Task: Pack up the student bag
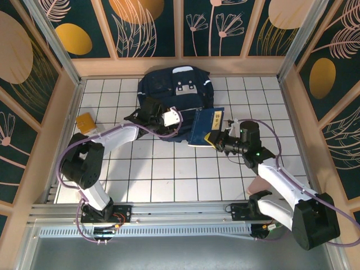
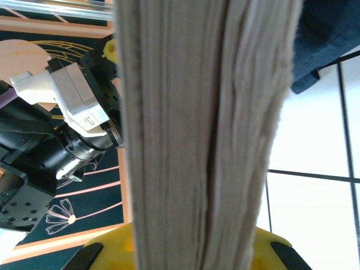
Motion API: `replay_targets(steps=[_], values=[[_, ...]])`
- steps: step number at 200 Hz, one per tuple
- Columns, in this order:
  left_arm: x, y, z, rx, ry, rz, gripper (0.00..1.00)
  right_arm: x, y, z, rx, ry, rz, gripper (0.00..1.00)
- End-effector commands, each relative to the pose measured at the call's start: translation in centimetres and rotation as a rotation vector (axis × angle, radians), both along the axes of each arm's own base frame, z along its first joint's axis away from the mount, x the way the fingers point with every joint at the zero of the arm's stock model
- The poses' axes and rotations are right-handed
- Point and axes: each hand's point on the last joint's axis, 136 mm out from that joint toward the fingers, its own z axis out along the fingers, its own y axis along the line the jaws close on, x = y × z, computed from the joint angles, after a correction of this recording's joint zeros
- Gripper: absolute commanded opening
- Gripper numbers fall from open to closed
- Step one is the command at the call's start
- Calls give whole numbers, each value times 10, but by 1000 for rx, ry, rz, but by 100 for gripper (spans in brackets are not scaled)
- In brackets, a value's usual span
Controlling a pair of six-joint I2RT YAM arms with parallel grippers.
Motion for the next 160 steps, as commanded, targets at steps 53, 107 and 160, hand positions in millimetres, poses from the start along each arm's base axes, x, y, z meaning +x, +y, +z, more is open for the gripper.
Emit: replay_targets(steps=[53, 107, 160], values=[[1, -35, -9, -3, 74, -142, 63, 21, -66, 25, -99, -81, -173, 0], [-5, -46, -20, -28, 163, -151, 72, 23, -78, 29, -104, -85, -175, 0], [26, -51, -26, -7, 194, -36, 13, 26, -78, 31, -97, -89, -165, 0]])
